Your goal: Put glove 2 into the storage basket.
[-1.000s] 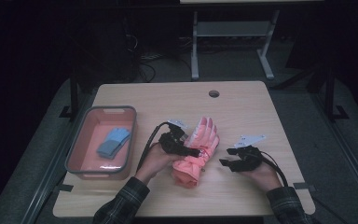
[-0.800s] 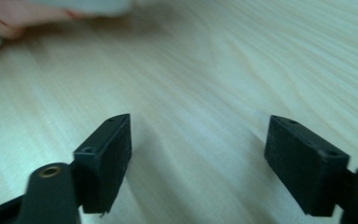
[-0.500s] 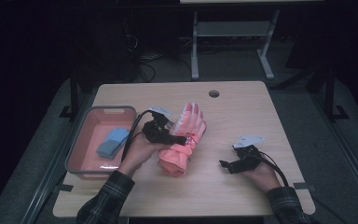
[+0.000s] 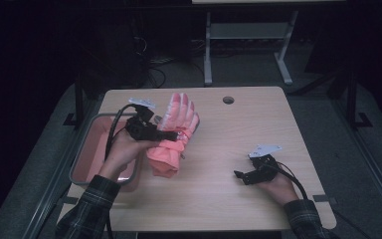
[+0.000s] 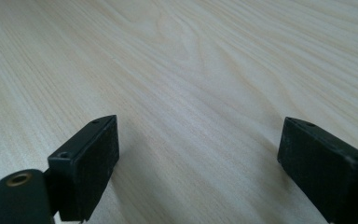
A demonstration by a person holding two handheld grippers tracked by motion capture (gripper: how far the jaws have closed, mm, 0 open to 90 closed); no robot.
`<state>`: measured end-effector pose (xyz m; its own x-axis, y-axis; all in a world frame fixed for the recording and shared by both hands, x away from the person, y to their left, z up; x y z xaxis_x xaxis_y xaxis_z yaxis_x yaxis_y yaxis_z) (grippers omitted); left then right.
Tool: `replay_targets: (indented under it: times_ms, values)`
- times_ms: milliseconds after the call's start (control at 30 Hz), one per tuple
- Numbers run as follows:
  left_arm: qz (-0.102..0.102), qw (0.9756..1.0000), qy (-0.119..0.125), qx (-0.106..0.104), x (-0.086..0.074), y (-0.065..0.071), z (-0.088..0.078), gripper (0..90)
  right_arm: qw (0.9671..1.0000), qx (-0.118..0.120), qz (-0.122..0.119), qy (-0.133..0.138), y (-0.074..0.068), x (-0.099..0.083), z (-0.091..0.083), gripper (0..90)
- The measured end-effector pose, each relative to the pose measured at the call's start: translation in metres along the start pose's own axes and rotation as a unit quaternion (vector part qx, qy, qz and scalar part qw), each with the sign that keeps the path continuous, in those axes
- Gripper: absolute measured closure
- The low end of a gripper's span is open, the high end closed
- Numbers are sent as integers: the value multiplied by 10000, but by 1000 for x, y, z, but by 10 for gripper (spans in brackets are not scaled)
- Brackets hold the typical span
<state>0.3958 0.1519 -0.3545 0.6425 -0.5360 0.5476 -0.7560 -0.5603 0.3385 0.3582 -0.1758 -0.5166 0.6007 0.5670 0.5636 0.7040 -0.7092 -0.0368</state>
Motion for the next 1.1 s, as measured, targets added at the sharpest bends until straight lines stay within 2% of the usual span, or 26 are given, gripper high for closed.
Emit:
replay_targets:
  times_ms: [100,267,300,400,567,667,767,800,833,900,1100]
  values:
    - [-120,9998,84,121,-5,-10,-24,640,10000,-8,12,1,0,0,0,122]
    - [-307,9989,221,268,-18,-25,-54,638,10000,-17,29,6,0,0,0,122]
    - [-307,9989,221,268,-18,-25,-54,638,10000,-17,29,6,0,0,0,122]
    - [-574,9969,363,392,-33,-43,-76,638,10000,-18,59,1,0,1,0,122]
    - [-925,9934,410,535,-57,-67,-95,635,10000,-26,65,-2,0,1,0,123]
    - [-1128,9909,357,635,-72,-82,-100,634,10000,-29,86,-8,0,1,0,123]
    - [-1317,9886,349,635,-87,-94,-100,634,10000,-30,92,-9,0,1,0,122]
    - [-1317,9886,349,635,-87,-94,-100,633,10000,-34,91,-7,0,1,0,123]
    - [-1403,9874,282,673,-93,-101,-97,633,10000,-34,94,-8,0,1,0,123]
    - [-1440,9870,238,673,-97,-104,-95,631,9999,-36,94,-7,0,1,1,123]
    - [-1662,9847,-29,516,-114,-121,-70,624,10000,-39,92,-5,0,1,1,123]
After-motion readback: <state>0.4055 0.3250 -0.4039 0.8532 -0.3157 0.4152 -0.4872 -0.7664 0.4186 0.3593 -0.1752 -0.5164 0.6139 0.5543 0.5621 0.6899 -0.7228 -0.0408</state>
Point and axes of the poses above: each handheld gripper's, and its own axes: z roughly forward along the jaws, x roughly out of its top, y roughly to its right, the point moved 5 cm from there along z, roughly forward along the jaws, and after that the axes turned 12 degrees about -y, right-handed, at the moved point
